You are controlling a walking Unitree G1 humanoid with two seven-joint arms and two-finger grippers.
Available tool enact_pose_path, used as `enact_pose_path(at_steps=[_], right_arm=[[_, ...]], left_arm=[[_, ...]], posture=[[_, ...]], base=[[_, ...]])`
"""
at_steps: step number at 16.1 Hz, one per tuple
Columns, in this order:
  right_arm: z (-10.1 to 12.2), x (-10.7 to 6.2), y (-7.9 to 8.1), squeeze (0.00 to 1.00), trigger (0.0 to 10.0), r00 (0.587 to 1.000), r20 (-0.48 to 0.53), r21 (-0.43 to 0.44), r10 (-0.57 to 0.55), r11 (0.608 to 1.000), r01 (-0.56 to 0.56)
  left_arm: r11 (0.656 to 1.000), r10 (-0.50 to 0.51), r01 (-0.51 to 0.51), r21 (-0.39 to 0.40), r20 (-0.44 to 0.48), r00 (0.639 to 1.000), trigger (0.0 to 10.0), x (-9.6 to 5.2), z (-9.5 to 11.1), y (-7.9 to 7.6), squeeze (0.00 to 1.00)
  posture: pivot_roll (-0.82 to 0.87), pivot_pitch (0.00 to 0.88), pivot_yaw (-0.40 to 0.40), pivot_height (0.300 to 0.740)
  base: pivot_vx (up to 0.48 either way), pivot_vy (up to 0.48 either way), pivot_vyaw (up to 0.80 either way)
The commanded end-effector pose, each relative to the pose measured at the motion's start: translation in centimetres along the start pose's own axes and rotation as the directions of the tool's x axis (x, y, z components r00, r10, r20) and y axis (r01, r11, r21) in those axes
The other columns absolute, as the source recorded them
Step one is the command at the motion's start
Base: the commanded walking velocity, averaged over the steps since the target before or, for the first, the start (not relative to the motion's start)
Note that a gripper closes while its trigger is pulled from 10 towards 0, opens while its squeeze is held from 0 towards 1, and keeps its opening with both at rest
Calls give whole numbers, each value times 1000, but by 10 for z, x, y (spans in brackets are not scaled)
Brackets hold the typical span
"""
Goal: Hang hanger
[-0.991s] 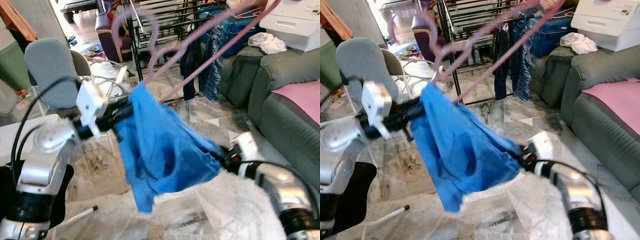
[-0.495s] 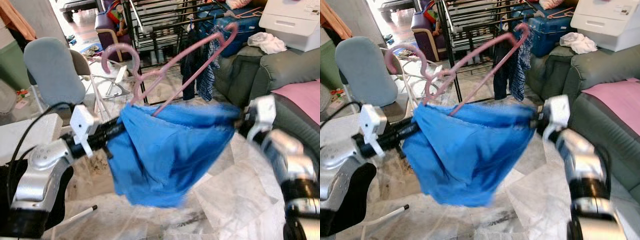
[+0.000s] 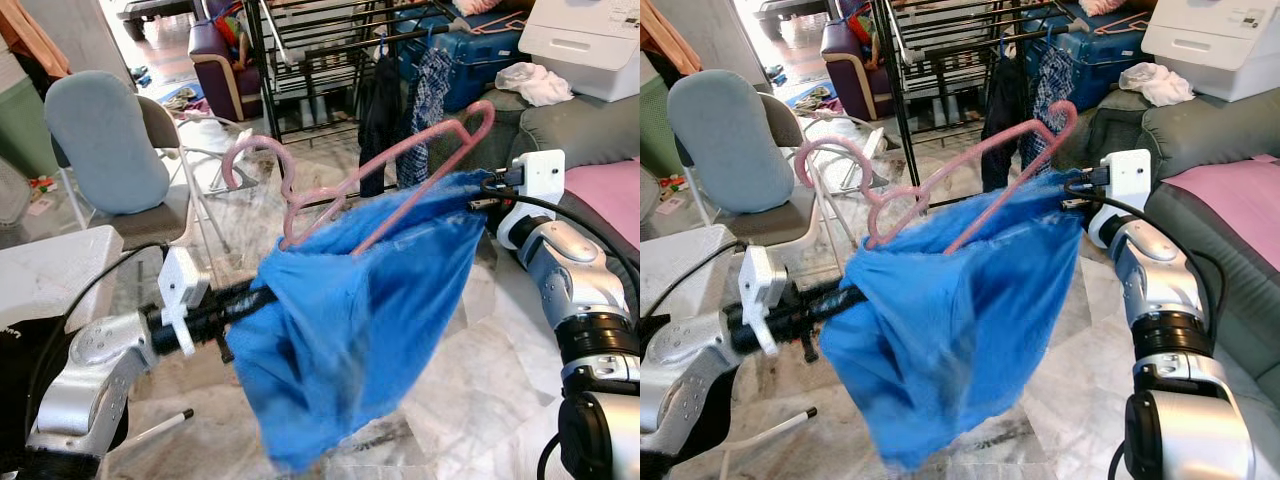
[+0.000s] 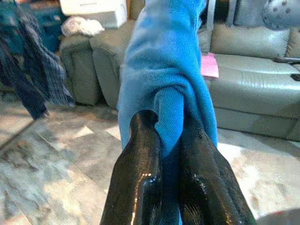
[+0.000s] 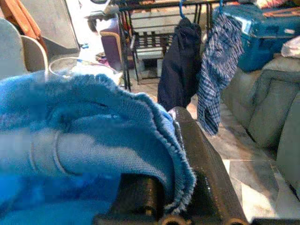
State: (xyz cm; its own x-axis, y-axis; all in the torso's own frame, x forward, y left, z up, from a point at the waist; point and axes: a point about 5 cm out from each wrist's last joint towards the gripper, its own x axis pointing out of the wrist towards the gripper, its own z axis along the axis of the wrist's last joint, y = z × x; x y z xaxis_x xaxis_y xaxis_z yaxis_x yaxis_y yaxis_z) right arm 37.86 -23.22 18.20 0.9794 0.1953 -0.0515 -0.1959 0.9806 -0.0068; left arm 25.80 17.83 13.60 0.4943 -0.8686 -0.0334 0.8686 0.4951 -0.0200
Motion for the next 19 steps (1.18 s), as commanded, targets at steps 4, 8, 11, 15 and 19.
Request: enact_pose_path(at_steps=[4,8,11,15,19], right_arm=[[8,4,-3,0,0,999,18,-21,-32,999,32],[16,7,-3,0,0,998,47,-30,-29,999,30],[22,10,-1,0,0,998,67,-40,-18,999,21],[26,16,8,0,0,997,75,-71,8,997,-2],[22,22,27,0,0,995,73,-125,70,990,-61]], left_arm=[[999,0,-3,-39,-91,996,0,-15,-20,0,0],[998,42,-48,-38,-150,988,0,-22,-38,4,0],[999,36,-42,-26,-188,981,0,-23,-47,3,0],[999,43,-33,42,-264,964,0,-21,-60,6,0],[976,207,-179,124,-268,941,0,-12,-66,21,0]], posture=[[-105,0,68,740],[-110,0,64,740],[-108,0,62,740],[-102,0,59,740],[-104,0,67,740]], base=[[0,0,0],[0,0,0],[0,0,0],[0,0,0],[0,0,0]])
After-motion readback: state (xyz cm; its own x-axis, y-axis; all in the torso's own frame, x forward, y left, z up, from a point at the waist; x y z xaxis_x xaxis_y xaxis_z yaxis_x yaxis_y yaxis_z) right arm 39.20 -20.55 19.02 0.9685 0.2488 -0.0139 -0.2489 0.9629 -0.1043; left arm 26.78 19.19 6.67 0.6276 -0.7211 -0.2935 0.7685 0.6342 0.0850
